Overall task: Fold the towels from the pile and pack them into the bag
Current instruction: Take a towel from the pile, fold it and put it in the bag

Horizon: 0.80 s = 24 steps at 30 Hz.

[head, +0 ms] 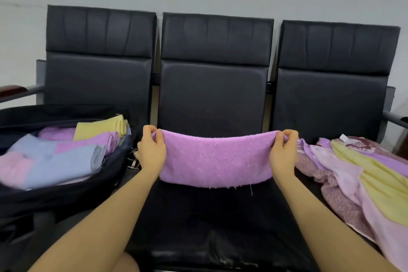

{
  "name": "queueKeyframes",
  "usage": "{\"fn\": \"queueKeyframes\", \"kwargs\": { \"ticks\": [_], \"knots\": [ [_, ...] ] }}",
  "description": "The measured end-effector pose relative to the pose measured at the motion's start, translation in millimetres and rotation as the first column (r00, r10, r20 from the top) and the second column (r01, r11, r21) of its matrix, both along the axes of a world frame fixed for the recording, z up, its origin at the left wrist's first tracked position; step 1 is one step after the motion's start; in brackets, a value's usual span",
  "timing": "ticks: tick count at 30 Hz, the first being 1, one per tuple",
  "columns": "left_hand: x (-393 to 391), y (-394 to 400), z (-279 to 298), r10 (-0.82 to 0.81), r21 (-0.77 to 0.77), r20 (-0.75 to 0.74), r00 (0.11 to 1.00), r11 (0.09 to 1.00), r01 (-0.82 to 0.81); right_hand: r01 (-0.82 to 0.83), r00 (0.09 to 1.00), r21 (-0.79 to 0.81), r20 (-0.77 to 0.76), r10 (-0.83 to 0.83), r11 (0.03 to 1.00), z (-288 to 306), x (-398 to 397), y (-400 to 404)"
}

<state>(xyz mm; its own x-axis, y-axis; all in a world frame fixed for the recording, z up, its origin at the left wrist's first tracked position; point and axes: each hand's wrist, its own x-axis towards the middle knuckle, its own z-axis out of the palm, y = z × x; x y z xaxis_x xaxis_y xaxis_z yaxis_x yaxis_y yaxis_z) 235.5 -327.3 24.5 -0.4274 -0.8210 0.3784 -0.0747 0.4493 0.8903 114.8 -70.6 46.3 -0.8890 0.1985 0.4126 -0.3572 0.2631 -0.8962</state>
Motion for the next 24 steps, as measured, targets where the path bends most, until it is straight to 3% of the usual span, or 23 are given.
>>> {"fn": "queueKeyframes", "kwargs": {
  "ticks": [6,11,15,24],
  "knots": [
    [-0.9,-6.5,-32.6,0.064,-0.145,0.204,0.977,0.989,-0.035,0.037,0.994,0.083,0.103,-0.046,0.996,-36.2,-3.9,5.1],
    [-26.5,-18.4,-53.3,0.064,-0.148,0.359,0.931,0.989,-0.011,0.04,0.979,0.219,0.187,-0.083,0.975,-59.1,-28.0,-0.6],
    [-52.4,-27.3,-61.6,0.045,-0.15,0.422,0.906,0.988,0.021,0.042,0.964,0.326,0.237,-0.125,0.944,-73.0,-52.4,-9.0],
    [-119.9,-49.8,-70.7,0.105,-0.241,0.448,0.888,0.971,0.006,0.017,0.972,0.308,0.217,-0.087,0.951,-87.9,-109.2,-26.2]
  ]
}}
